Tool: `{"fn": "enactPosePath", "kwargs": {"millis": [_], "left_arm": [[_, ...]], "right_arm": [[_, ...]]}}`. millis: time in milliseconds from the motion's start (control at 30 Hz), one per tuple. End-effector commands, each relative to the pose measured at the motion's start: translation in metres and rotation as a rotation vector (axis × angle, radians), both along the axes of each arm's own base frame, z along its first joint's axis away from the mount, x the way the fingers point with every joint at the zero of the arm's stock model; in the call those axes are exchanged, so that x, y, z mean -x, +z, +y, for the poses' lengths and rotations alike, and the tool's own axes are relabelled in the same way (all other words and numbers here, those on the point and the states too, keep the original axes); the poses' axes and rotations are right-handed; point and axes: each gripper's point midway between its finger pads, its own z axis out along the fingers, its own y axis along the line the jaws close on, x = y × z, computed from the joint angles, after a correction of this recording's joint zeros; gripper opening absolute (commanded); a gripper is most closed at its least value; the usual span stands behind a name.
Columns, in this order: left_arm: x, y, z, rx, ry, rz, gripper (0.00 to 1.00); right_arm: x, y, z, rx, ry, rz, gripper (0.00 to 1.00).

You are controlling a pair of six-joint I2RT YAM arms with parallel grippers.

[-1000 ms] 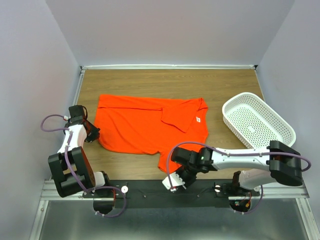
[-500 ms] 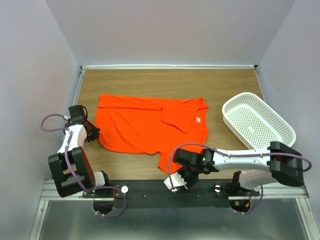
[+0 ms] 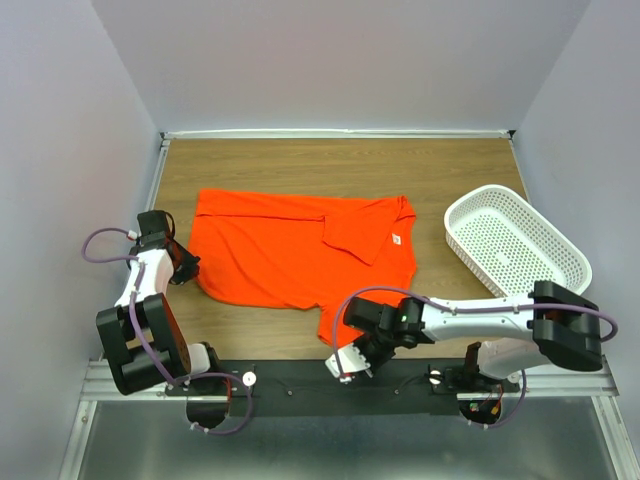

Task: Fold and stack the t-shirts
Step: Fold the tshirt

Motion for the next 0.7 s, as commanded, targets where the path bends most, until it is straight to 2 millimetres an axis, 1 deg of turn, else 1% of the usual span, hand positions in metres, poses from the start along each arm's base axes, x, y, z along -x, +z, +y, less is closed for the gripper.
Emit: {"fn": "enactPosePath", "kwargs": {"millis": [0, 67, 167, 200, 267, 300, 333, 367, 400, 467, 500, 533, 567, 600, 633, 667], "left_arm": [[0.001, 0.002, -0.003, 0.009, -0.018, -0.017, 0.00], [0.003, 0.001, -0.004, 0.011, -0.022, -0.015, 0.00], [0.003, 0.002, -0.004, 0.014, -0.026, -0.017, 0.00], [0.003, 0.003, -0.005, 0.013, -0.029, -0.017, 0.00], [0.003, 0.003, -0.004, 0.011, -0.030, -0.018, 0.00], [0.003, 0.004, -0.004, 0.009, -0.031, -0.021, 0.00], [0.003, 0.004, -0.004, 0.008, -0.032, -0.019, 0.00], [0.002, 0.005, -0.004, 0.008, -0.033, -0.022, 0.00], [0.002, 0.004, -0.004, 0.009, -0.033, -0.021, 0.00], [0.001, 0.005, -0.004, 0.010, -0.036, -0.023, 0.00], [0.002, 0.004, -0.005, 0.014, -0.039, -0.021, 0.00], [0.001, 0.004, -0.005, 0.014, -0.042, -0.023, 0.00], [0.001, 0.004, -0.005, 0.016, -0.042, -0.024, 0.00], [0.001, 0.004, -0.005, 0.015, -0.043, -0.024, 0.00], [0.000, 0.004, -0.005, 0.016, -0.044, -0.025, 0.00], [0.000, 0.004, -0.005, 0.015, -0.044, -0.027, 0.00]], "right_arm": [[0.000, 0.010, 0.005, -0.027, -0.017, -0.001, 0.01], [-0.001, 0.020, 0.010, -0.065, -0.030, -0.001, 0.01], [-0.011, 0.040, 0.019, -0.136, -0.082, 0.010, 0.01], [-0.024, 0.057, 0.024, -0.192, -0.135, 0.005, 0.01], [-0.041, 0.081, 0.029, -0.268, -0.199, 0.005, 0.01], [-0.059, 0.097, 0.027, -0.322, -0.274, 0.009, 0.01], [-0.071, 0.113, 0.030, -0.364, -0.309, 0.001, 0.01], [-0.079, 0.121, 0.028, -0.386, -0.340, 0.002, 0.01], [-0.091, 0.128, 0.025, -0.409, -0.387, 0.007, 0.01], [-0.105, 0.137, 0.023, -0.429, -0.432, 0.003, 0.01], [-0.108, 0.136, 0.023, -0.425, -0.444, 0.006, 0.01], [-0.112, 0.132, 0.024, -0.406, -0.473, 0.011, 0.01], [-0.121, 0.130, 0.025, -0.392, -0.517, 0.002, 0.00], [-0.123, 0.134, 0.026, -0.401, -0.519, -0.002, 0.00], [-0.132, 0.131, 0.026, -0.387, -0.565, -0.016, 0.01], [-0.139, 0.133, 0.025, -0.390, -0.593, -0.026, 0.01]]}}
